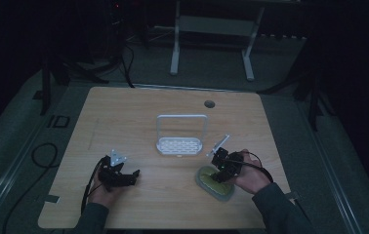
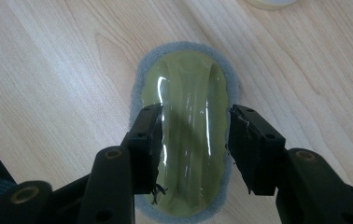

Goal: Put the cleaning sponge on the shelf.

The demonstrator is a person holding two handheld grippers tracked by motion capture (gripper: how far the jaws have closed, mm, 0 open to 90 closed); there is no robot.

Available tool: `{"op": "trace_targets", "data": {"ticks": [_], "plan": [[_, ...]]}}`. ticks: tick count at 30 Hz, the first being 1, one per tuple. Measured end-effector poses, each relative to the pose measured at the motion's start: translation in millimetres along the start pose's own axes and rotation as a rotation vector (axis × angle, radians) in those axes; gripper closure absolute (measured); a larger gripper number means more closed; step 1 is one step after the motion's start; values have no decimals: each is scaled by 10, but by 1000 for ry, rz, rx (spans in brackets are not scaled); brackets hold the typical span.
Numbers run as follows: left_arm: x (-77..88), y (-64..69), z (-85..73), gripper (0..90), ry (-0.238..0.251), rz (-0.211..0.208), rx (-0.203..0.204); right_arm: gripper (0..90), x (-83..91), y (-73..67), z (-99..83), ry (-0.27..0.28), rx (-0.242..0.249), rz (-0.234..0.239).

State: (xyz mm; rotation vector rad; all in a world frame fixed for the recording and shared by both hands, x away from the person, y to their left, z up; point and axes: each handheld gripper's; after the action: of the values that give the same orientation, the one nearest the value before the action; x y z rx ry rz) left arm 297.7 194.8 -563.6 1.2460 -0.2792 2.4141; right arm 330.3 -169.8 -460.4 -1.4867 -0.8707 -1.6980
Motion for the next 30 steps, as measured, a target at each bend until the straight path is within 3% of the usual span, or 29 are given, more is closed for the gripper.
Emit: {"op": "trace_targets", "data": {"ticks": [12, 30], "plan": [[0, 0, 0, 138, 0, 0, 1, 562, -39, 37, 80, -86, -4, 51], [1, -1, 0, 138, -2, 1, -2, 598, -106, 78, 149, -159, -20, 100]]}}
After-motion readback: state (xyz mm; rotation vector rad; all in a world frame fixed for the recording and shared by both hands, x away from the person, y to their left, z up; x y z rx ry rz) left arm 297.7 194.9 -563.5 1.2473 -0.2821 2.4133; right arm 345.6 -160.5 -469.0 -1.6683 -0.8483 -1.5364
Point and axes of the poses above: each handheld gripper's, and its own axes: x roughly backward along the jaws, z roughly out of its top, y roughly to its right, and after that the axes turned 10 degrees about -y, right-handed
